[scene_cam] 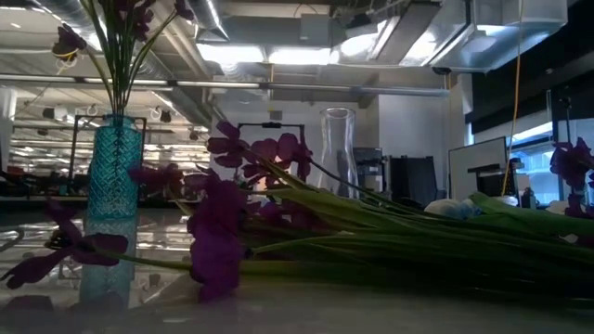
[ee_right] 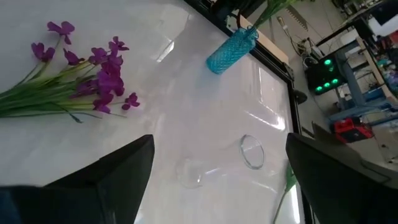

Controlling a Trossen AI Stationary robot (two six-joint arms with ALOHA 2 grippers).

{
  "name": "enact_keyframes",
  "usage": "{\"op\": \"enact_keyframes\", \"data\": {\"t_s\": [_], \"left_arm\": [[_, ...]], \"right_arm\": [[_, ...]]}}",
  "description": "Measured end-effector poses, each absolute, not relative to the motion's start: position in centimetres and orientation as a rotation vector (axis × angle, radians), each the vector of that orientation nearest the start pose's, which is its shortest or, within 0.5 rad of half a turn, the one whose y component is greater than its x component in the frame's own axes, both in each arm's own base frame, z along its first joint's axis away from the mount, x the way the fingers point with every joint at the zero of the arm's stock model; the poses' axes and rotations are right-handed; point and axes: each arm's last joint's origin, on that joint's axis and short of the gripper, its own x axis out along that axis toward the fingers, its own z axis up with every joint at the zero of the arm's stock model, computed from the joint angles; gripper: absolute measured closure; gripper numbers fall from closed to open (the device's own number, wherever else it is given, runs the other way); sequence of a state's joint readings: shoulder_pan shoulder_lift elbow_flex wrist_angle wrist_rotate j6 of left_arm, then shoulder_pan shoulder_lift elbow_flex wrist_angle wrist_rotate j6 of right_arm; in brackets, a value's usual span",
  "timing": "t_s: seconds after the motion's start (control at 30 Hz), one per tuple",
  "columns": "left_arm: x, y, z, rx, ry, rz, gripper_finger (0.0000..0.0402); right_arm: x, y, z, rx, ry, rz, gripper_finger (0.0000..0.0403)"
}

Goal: Sort flowers into vase by color
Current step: Put the violet flowers into the blue flower vase

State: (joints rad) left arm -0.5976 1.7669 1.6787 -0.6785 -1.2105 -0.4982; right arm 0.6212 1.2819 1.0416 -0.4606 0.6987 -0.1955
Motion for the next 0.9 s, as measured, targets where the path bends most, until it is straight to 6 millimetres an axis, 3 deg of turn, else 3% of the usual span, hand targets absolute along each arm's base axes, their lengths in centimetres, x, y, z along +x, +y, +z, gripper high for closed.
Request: {"op": "enact_keyframes", "data": {"t_s": [0.1, 0.27, 0.33, 0.43, 0.63, 0.9], "left_arm": [[33.7, -17.5, 36.2, 0.091, 0.341, 0.549, 0.0399], [36.6, -14.9, 37.6, 0.110, 0.330, 0.187, 0.0399], [37.5, -13.4, 38.0, 0.156, 0.309, 0.154, 0.0399], [37.1, -10.9, 39.1, 0.225, 0.310, 0.173, 0.0399], [33.7, -6.5, 44.0, 0.271, 0.178, 0.159, 0.0398], [28.1, 0.3, 44.7, 0.276, 0.107, 0.326, 0.0398]], "right_arm": [[22.7, 14.0, 29.8, -0.585, 0.558, -0.031, 0.0040], [22.8, 14.0, 29.5, -0.515, 0.541, -0.050, 0.0040], [22.8, 14.0, 29.0, -0.487, 0.545, -0.056, 0.0040], [22.6, 13.9, 28.3, -0.429, 0.563, -0.072, 0.0040], [22.3, 13.7, 27.0, -0.361, 0.590, -0.097, 0.0040], [22.4, 13.6, 27.0, -0.356, 0.566, -0.157, 0.0040]]}}
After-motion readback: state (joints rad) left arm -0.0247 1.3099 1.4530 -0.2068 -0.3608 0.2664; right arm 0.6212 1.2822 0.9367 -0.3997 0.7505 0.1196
